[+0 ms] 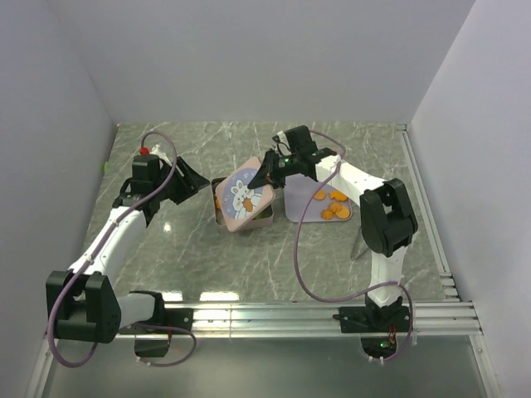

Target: Pack the cookies

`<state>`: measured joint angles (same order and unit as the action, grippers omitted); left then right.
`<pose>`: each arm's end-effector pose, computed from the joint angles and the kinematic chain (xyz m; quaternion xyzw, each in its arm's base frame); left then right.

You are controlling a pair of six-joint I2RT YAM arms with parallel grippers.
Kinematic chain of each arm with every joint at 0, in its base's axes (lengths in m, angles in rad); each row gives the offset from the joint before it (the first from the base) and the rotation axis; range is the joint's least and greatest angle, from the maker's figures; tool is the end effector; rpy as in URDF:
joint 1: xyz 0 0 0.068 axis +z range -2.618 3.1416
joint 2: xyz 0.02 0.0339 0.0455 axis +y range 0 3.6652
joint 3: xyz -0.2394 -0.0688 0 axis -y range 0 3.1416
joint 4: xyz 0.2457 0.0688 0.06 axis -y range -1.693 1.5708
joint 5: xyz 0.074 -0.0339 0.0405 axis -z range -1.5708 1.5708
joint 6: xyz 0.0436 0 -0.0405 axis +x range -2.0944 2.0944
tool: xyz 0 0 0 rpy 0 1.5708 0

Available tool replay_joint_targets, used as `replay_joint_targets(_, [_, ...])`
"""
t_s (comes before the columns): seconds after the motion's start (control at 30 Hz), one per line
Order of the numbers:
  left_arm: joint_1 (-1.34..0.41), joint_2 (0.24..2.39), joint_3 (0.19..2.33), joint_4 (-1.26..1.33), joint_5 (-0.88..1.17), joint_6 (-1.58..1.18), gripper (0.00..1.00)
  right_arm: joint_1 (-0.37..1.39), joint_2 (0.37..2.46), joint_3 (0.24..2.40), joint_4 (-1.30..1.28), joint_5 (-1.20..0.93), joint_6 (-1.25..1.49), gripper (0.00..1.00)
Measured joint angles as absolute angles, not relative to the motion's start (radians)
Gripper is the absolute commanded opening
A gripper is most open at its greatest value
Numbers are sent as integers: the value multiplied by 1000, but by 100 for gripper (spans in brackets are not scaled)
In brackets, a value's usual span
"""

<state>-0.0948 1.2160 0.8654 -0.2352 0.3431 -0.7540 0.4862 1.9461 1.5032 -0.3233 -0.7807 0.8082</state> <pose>0.2814 -0.0415 0.2463 -0.2046 0.8476 -0.3289 0.3626 0.3668 0.2286 0.2124 -0.0106 0.8638 0.4976 0.0777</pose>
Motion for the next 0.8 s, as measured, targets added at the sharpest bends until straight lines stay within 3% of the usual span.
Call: replay_joint_targets(0.8, [-95,1288,795,-110,407,-754,60,490,1938,1319,182,-805,1127,0])
